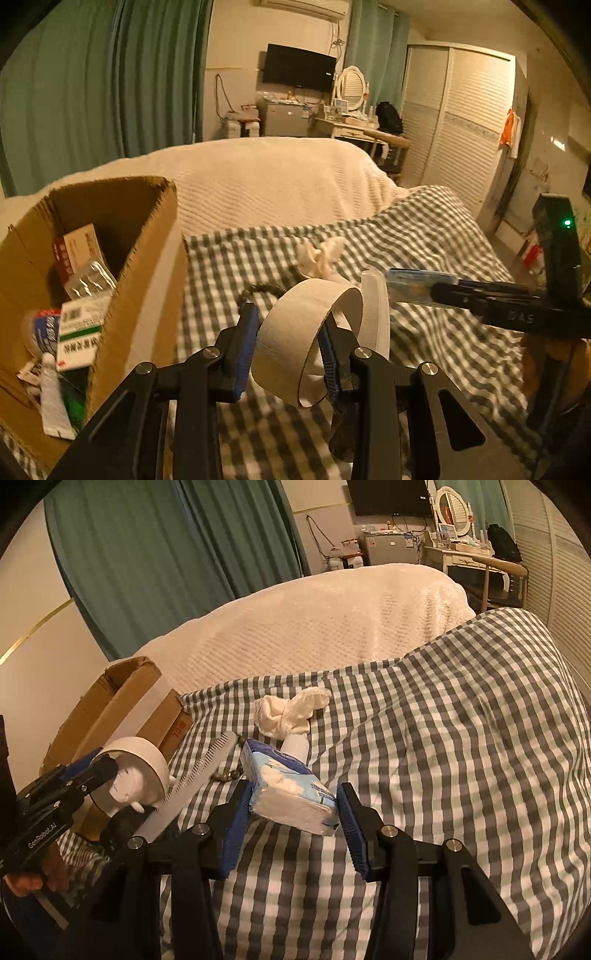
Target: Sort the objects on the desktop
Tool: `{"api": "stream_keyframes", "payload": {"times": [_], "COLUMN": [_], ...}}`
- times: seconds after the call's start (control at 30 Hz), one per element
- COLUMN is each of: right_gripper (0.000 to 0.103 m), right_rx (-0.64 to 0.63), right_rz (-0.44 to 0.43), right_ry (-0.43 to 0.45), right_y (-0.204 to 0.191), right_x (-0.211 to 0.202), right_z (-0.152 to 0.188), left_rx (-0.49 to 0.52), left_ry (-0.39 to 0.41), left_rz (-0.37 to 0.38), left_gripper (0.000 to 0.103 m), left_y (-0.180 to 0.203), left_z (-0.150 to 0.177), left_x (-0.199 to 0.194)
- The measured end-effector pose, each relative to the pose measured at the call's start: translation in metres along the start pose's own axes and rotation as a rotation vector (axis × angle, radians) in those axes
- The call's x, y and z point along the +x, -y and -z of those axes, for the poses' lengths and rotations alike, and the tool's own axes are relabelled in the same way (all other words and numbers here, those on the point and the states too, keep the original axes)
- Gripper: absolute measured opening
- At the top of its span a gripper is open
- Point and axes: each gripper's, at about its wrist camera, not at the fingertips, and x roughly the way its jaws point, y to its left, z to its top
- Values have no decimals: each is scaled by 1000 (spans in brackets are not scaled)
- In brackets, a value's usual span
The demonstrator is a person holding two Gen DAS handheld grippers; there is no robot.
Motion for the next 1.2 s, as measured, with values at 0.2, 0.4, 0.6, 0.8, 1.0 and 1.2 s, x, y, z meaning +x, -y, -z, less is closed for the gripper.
{"api": "stream_keyframes", "payload": {"times": [0.2,0.4,0.6,0.8,1.0,1.2], "right_gripper": [47,47,47,47,47,47], "right_rx": [-1,7,14,12,14,22], "right_rz": [1,11,13,10,6,-20], "right_ry": [-11,-13,-26,-42,-42,-22], "right_y": [-4,-2,0,-3,-3,-5], "right_x": [-5,-9,-8,-2,-2,-9], "right_z": [6,10,13,17,18,15], "left_rx": [-37,8,-36,-110,-77,-56], "left_ry": [-85,-115,-195,-330,-272,-165], "left_rz": [139,141,58,7,-13,-50], "left_gripper": [91,91,91,69,67,67], "left_y": [9,18,0,-18,-10,-1], "left_z": [18,26,31,50,42,28], "left_x": [10,17,41,70,49,6]}}
